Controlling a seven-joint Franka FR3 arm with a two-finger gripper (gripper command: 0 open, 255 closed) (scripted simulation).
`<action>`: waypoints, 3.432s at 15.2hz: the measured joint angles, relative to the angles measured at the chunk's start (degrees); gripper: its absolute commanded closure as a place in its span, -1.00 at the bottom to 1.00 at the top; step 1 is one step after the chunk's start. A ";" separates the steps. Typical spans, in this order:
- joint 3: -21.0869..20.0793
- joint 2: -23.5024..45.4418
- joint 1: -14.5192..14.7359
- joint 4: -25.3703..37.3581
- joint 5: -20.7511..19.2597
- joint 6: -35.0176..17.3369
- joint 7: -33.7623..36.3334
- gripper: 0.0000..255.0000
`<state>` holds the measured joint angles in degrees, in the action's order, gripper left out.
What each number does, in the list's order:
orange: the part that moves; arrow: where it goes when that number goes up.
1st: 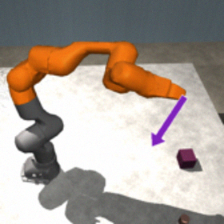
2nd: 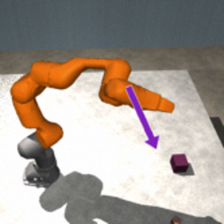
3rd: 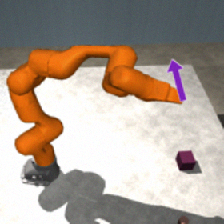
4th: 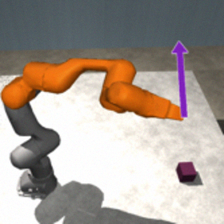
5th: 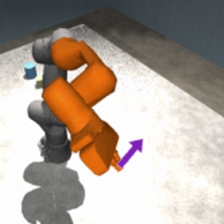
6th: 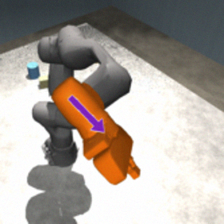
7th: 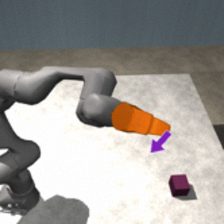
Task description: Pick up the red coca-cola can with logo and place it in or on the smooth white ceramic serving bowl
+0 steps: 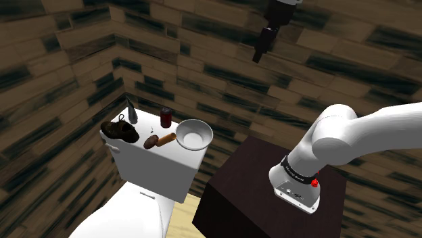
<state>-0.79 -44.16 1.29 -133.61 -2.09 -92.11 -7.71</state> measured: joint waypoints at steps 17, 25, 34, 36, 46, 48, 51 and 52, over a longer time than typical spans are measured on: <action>-2.88 25.72 1.48 -1.29 1.25 -25.77 2.99 -1.00; -4.38 42.57 2.11 5.80 0.50 -35.01 4.69 -1.00; -4.99 63.35 3.43 18.86 -1.54 -41.73 7.04 -1.00; -4.98 67.34 3.76 22.22 -1.90 -42.20 7.26 -1.00; -4.63 81.92 5.05 33.95 -3.00 -44.58 7.95 -1.00; -4.48 83.09 5.17 34.13 -3.12 -45.47 8.17 -1.00; -4.44 83.95 5.20 34.32 -3.24 -46.17 8.18 -1.00; -4.43 84.06 5.20 34.37 -3.25 -46.24 8.20 -1.00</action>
<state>-5.22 39.90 6.50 -99.24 -5.34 -138.34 0.49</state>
